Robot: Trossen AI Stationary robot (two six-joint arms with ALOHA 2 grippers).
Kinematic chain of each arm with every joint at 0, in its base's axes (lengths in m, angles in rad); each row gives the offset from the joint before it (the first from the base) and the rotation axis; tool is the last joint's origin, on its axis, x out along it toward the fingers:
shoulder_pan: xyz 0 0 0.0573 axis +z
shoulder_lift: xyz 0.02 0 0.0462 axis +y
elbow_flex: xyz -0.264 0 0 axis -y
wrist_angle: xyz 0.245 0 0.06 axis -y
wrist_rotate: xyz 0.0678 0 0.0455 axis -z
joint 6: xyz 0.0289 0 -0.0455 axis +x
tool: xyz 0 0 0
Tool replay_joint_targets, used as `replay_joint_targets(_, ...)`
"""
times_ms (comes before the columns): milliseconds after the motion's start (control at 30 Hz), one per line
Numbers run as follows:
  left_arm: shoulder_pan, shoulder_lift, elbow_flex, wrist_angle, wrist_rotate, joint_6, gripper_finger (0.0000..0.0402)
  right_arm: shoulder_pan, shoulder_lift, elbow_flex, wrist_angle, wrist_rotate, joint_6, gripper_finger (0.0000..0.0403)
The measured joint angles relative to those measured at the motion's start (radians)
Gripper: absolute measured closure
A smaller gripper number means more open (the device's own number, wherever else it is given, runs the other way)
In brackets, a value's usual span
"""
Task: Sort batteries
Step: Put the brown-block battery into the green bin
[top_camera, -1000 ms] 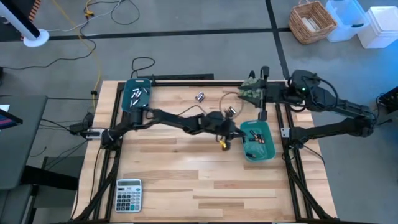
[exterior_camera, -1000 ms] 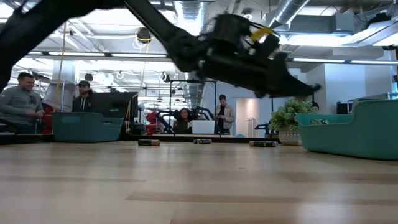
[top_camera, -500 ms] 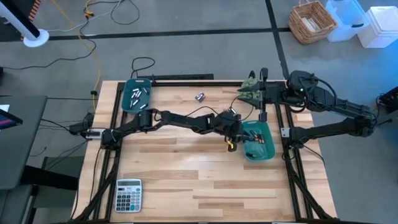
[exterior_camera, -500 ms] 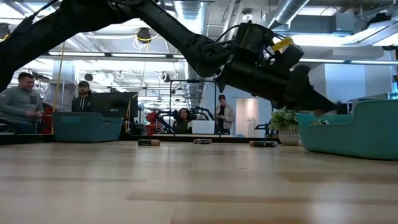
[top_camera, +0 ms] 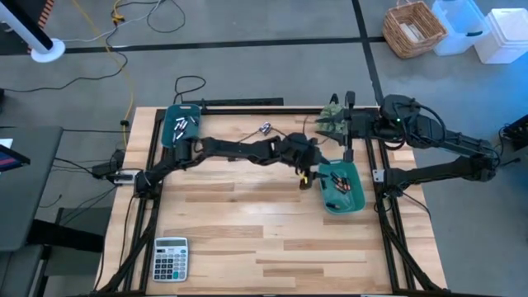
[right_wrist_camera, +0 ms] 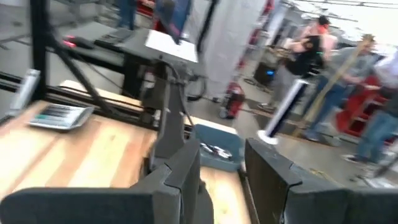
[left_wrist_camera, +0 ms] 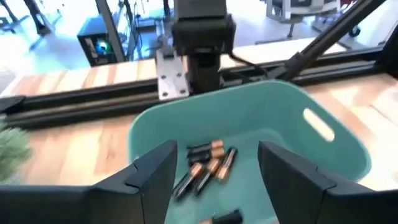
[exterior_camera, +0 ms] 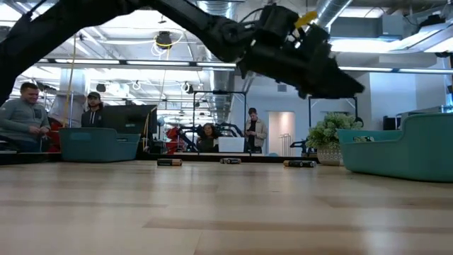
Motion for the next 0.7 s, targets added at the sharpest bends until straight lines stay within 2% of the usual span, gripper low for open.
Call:
replay_joint_targets(67,0.012,-0.03,-0.021,-0.027,0.0,0.012,0.0192,0.0,0.0,0.0,0.009,0.054,-0.025,0.0262)
replay_joint_targets(167,0.031,-0.101,-0.115,0.021,-0.002,0.013,0.0206,-0.008,0.0,0.0,0.013,0.083,-0.051,0.0262)
replay_joint_targets(300,0.064,-0.246,-0.347,0.206,-0.013,-0.021,0.0228,-0.037,-0.01,0.0,0.016,0.083,-0.051,0.0262)
replay_joint_targets(400,0.082,-0.36,-0.53,0.315,-0.069,-0.027,0.024,-0.068,-0.004,-0.008,0.007,0.083,-0.034,0.0262)
replay_joint_targets(567,0.101,-0.547,-0.738,0.354,-0.181,-0.026,0.0246,-0.119,0.08,-0.043,-0.041,0.083,0.006,0.0262)
replay_joint_targets(700,0.119,-0.691,-0.886,0.357,-0.203,-0.053,0.0247,-0.146,0.196,-0.046,-0.091,0.082,0.046,0.0262)
